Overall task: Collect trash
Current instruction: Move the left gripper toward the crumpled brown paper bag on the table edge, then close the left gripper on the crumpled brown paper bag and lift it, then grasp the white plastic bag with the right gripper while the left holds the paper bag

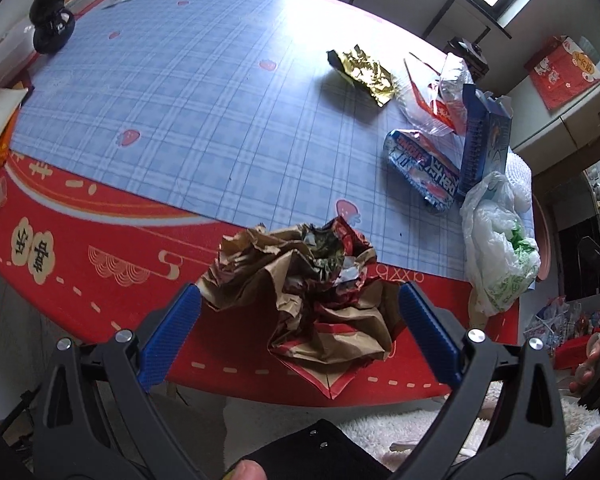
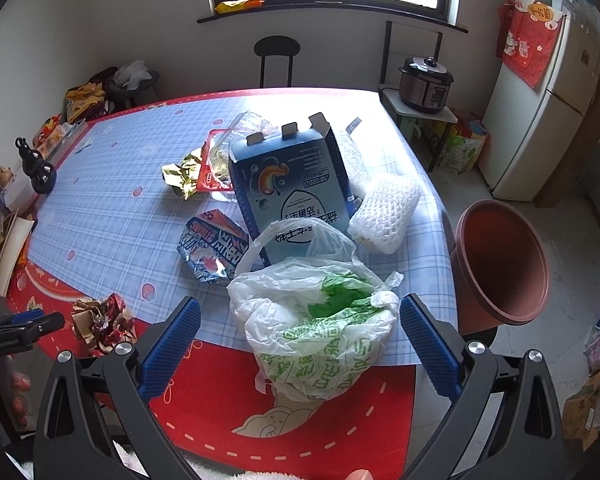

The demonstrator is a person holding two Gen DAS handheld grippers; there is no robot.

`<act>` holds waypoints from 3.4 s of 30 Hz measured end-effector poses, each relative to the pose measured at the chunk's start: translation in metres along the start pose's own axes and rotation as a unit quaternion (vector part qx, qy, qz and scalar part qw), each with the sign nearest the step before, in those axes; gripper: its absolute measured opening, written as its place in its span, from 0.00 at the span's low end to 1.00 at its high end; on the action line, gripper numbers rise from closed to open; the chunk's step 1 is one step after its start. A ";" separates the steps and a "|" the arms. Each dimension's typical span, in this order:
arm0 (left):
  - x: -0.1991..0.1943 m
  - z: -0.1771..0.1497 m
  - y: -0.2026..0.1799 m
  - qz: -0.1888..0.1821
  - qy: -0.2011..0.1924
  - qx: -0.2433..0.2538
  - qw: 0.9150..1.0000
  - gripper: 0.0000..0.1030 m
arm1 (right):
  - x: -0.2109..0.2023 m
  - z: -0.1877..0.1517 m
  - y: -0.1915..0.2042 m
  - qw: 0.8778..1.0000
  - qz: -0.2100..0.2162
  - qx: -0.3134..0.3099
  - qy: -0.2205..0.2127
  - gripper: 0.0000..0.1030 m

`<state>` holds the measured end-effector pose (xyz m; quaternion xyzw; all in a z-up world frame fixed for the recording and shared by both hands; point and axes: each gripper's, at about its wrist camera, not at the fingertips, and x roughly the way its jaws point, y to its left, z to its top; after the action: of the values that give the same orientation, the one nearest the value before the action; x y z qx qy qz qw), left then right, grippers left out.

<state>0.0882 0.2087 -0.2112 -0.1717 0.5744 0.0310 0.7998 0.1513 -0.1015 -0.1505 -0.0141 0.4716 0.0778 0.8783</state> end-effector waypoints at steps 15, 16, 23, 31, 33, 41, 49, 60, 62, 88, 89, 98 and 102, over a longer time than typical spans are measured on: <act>0.038 0.011 0.011 -0.037 0.000 -0.123 0.992 0.94 | 0.013 -0.005 -0.001 0.999 -0.001 -0.002 0.032 0.95; 0.041 0.012 0.009 -0.038 0.003 -0.119 0.992 0.94 | 0.014 -0.006 -0.003 0.999 -0.003 0.002 0.033 0.95; 0.051 0.015 0.005 -0.027 0.015 -0.108 0.994 0.94 | 0.018 -0.008 -0.008 0.999 -0.008 0.012 0.041 0.95; 0.065 0.017 0.009 -0.013 0.035 -0.110 0.993 0.94 | 0.022 -0.009 -0.004 0.999 -0.012 0.009 0.051 0.95; 0.069 0.017 0.012 -0.009 0.042 -0.115 0.992 0.94 | 0.024 -0.009 -0.004 0.998 -0.013 0.010 0.054 0.95; 0.074 0.017 0.016 -0.012 0.050 -0.118 0.992 0.90 | 0.032 -0.011 -0.003 0.997 -0.005 0.011 0.074 0.95; 0.050 0.019 0.012 -0.036 0.022 -0.072 0.996 0.63 | 0.041 -0.010 -0.012 0.997 0.027 0.007 0.073 0.95; 0.039 0.024 0.005 -0.062 0.014 -0.047 0.997 0.21 | 0.089 -0.020 0.038 0.985 0.016 -0.129 0.116 0.66; 0.041 0.022 0.003 -0.088 0.018 -0.046 0.995 0.52 | 0.091 -0.021 0.042 0.984 0.015 -0.134 0.116 0.66; 0.128 0.057 -0.054 -0.131 0.083 -0.066 0.986 0.73 | 0.107 -0.027 0.036 0.985 0.008 -0.119 0.128 0.39; 0.126 0.057 -0.056 -0.133 0.079 -0.060 0.986 0.67 | 0.107 -0.027 0.035 0.985 0.016 -0.113 0.129 0.35; 0.104 0.044 -0.067 -0.125 0.071 -0.010 0.990 0.44 | 0.079 -0.023 0.040 0.988 0.074 -0.102 0.090 0.14; 0.085 0.040 -0.058 -0.108 0.044 -0.007 0.993 0.44 | 0.063 -0.019 0.041 0.989 0.091 -0.100 0.067 0.13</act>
<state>0.1674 0.1539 -0.2646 -0.2392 0.5867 -0.0591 0.7715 0.1640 -0.0553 -0.2117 -0.0642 0.5186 0.2031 0.8281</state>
